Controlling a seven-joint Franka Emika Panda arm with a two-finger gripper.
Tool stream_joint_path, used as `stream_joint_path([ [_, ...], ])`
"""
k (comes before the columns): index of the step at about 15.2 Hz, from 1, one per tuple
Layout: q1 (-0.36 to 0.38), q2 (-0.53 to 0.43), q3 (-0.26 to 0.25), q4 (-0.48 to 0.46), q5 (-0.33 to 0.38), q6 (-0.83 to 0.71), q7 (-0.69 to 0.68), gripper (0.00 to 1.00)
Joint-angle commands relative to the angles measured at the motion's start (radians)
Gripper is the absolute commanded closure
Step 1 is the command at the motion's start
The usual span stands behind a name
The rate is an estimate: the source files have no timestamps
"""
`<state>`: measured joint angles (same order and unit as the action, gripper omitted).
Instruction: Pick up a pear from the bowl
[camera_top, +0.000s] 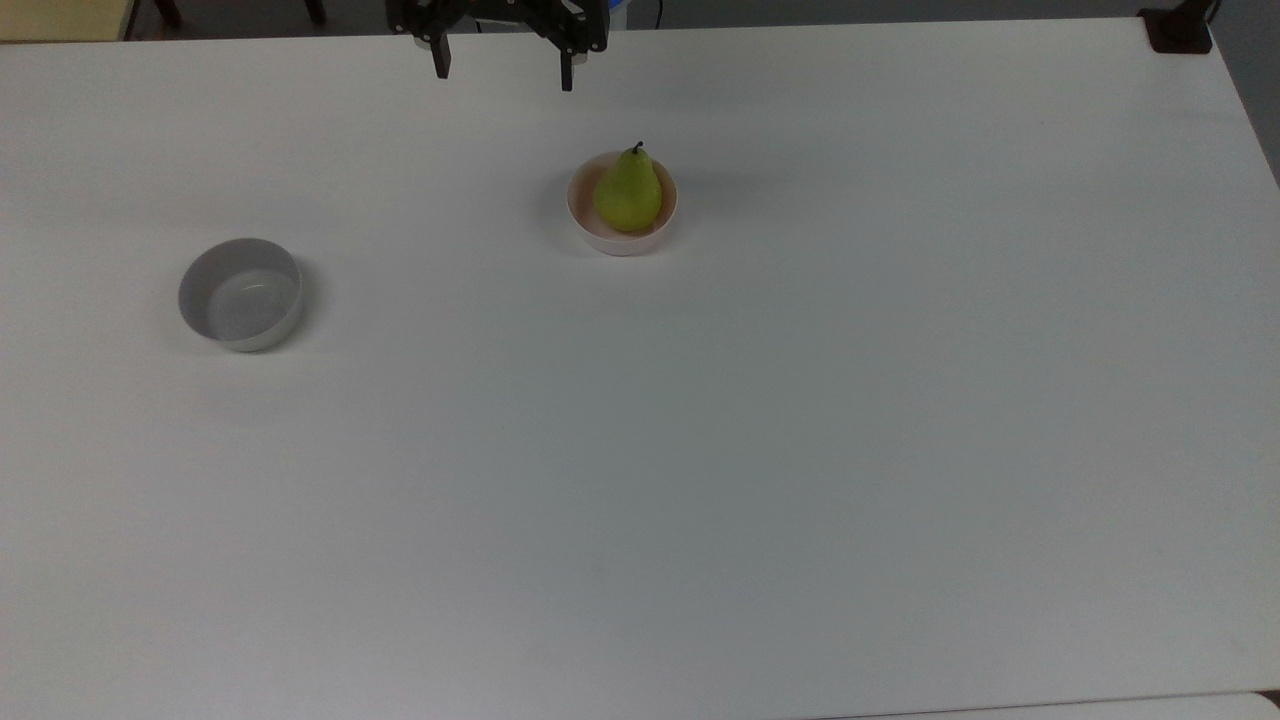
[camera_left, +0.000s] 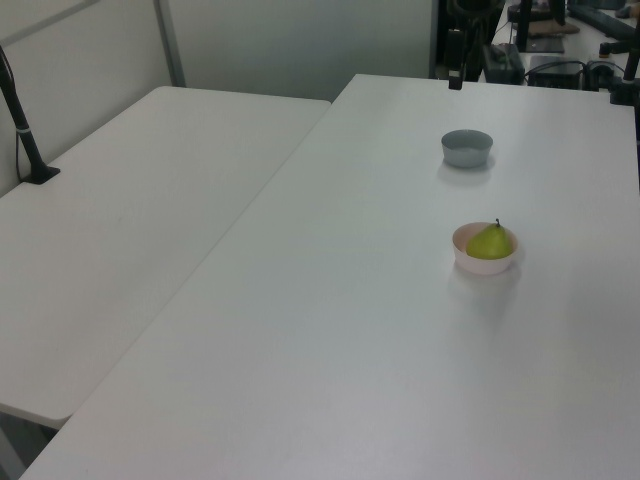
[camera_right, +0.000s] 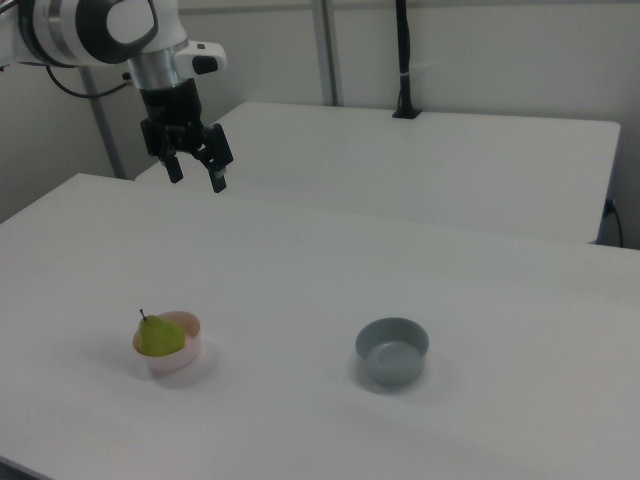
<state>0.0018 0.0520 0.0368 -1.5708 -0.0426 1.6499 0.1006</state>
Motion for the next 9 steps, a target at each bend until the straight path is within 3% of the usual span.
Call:
stream_joint_path([
  [1,0.0,-0.003,0.006,0.011,-0.008,-0.024,0.011,0.0],
  [9,0.003,-0.03,0.008,-0.032,-0.019,-0.025,-0.001,0.0],
])
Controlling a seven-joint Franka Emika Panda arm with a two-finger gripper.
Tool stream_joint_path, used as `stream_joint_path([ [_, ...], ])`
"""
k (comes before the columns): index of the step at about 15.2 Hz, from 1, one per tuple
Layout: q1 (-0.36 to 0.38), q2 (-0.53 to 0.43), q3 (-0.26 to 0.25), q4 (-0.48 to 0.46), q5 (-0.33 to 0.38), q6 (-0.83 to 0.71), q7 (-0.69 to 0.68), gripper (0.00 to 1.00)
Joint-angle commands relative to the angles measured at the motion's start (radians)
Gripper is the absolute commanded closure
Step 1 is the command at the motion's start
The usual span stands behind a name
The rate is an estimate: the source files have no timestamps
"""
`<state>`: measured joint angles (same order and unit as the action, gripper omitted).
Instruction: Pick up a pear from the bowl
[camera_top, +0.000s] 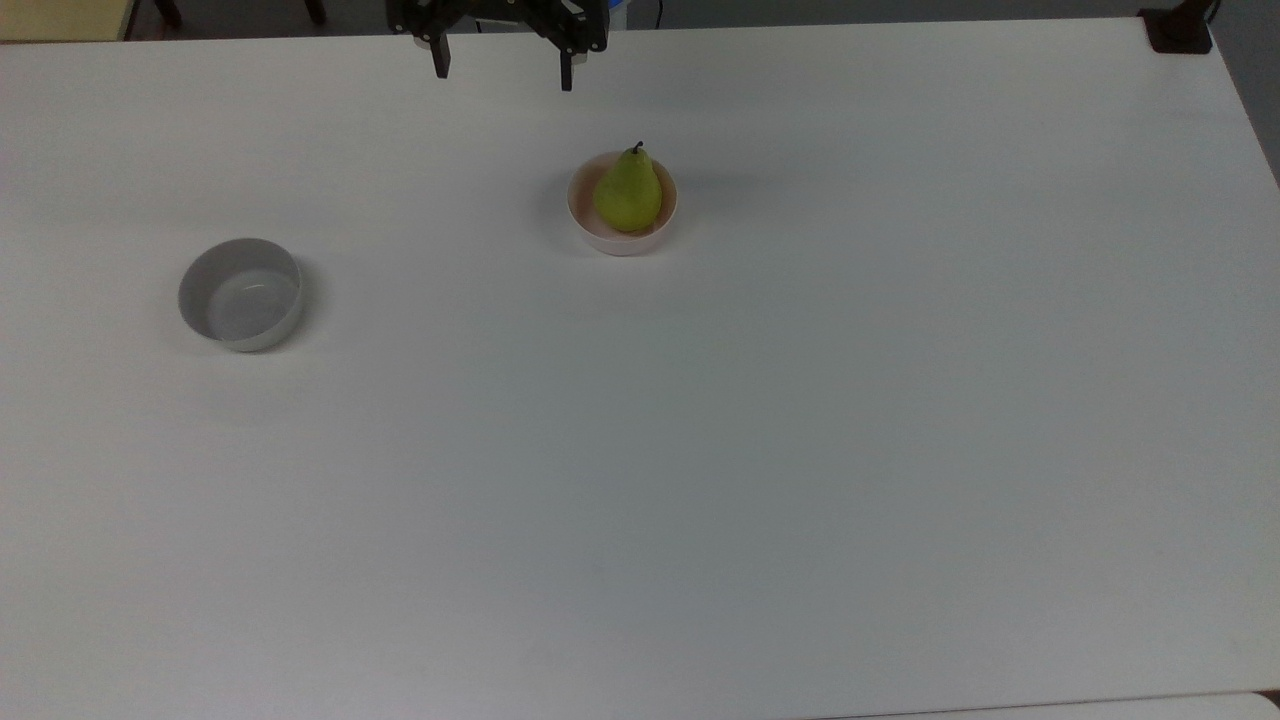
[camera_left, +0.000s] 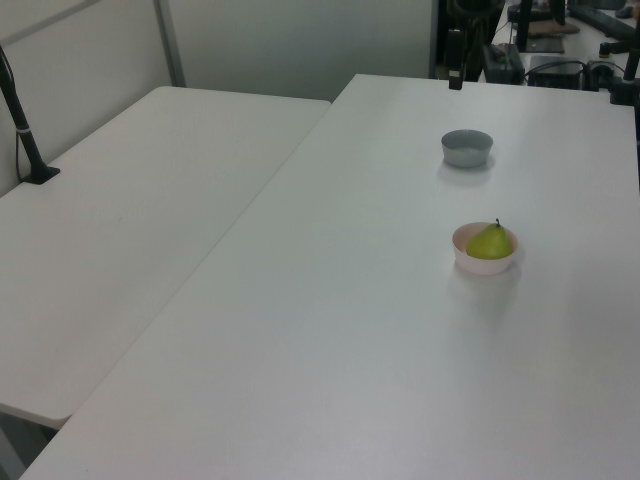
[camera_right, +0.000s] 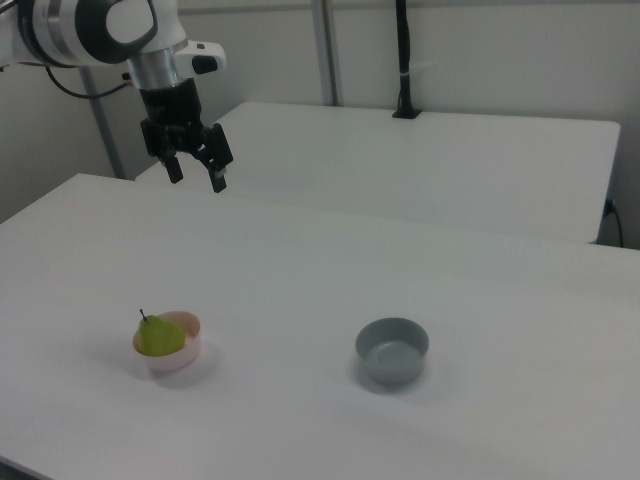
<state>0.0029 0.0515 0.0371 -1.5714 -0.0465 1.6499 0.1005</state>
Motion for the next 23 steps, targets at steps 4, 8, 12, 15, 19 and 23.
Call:
stream_joint_path([
  [4,0.006,-0.083,0.01,-0.123,-0.018,-0.021,-0.028,0.0],
  [8,0.046,-0.148,0.01,-0.286,-0.019,0.042,-0.082,0.0],
  [12,0.087,-0.162,0.012,-0.413,-0.024,0.112,-0.11,0.0],
  [15,0.132,-0.156,0.012,-0.492,-0.027,0.198,-0.11,0.0],
  [19,0.184,-0.133,0.012,-0.576,-0.044,0.309,-0.11,0.0],
  [23,0.21,-0.088,0.01,-0.596,-0.049,0.367,-0.111,0.0],
])
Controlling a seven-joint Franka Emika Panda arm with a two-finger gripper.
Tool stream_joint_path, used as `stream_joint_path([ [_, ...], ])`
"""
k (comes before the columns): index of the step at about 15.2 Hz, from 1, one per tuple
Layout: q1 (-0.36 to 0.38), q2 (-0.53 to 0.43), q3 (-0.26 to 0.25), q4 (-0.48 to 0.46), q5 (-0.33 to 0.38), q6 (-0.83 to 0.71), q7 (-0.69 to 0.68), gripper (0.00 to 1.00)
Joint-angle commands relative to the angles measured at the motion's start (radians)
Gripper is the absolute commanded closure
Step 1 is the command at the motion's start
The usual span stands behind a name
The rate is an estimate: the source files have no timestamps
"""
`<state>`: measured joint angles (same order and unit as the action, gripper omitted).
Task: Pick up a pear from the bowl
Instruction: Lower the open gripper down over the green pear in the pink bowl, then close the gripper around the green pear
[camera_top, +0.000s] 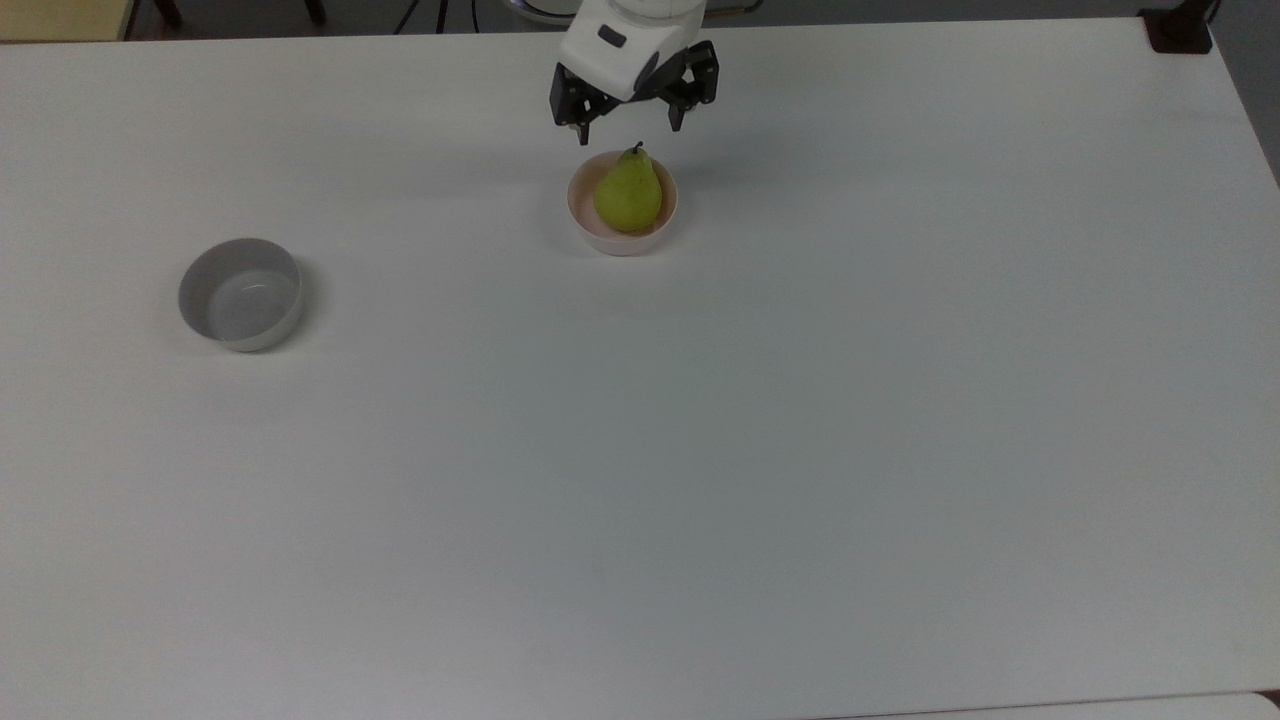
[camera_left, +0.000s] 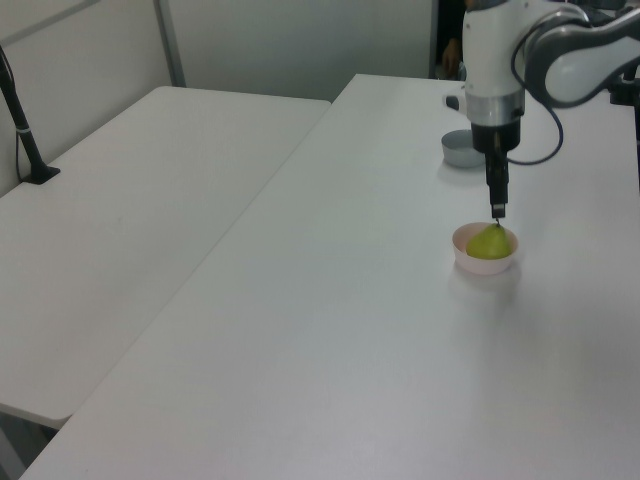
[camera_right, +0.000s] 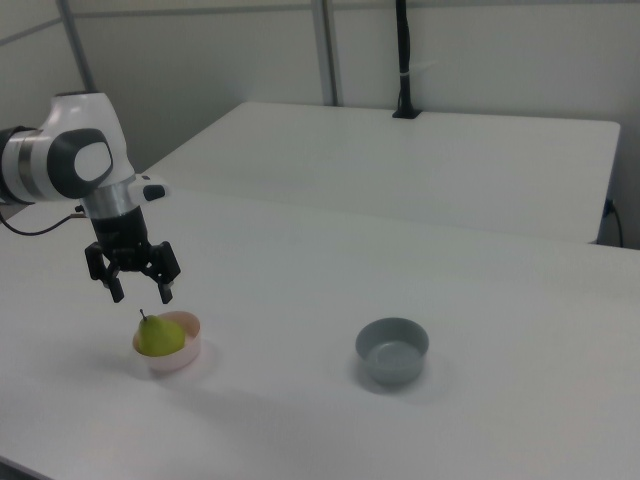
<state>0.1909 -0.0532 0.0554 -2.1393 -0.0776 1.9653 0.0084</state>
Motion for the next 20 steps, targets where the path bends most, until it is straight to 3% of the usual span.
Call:
stream_joint_path([
  [1,0.027,0.027,-0.008,-0.031,-0.034,0.063,-0.019,0.0],
  [7,0.027,0.096,-0.008,-0.04,-0.076,0.119,-0.016,0.0],
  [12,0.027,0.101,-0.008,-0.047,-0.086,0.122,-0.013,0.31],
  [14,0.028,0.099,-0.008,-0.05,-0.094,0.122,-0.013,0.39],
  [17,0.041,0.099,-0.008,-0.071,-0.112,0.122,-0.013,0.42],
  [20,0.044,0.099,-0.008,-0.074,-0.122,0.122,-0.013,0.54],
])
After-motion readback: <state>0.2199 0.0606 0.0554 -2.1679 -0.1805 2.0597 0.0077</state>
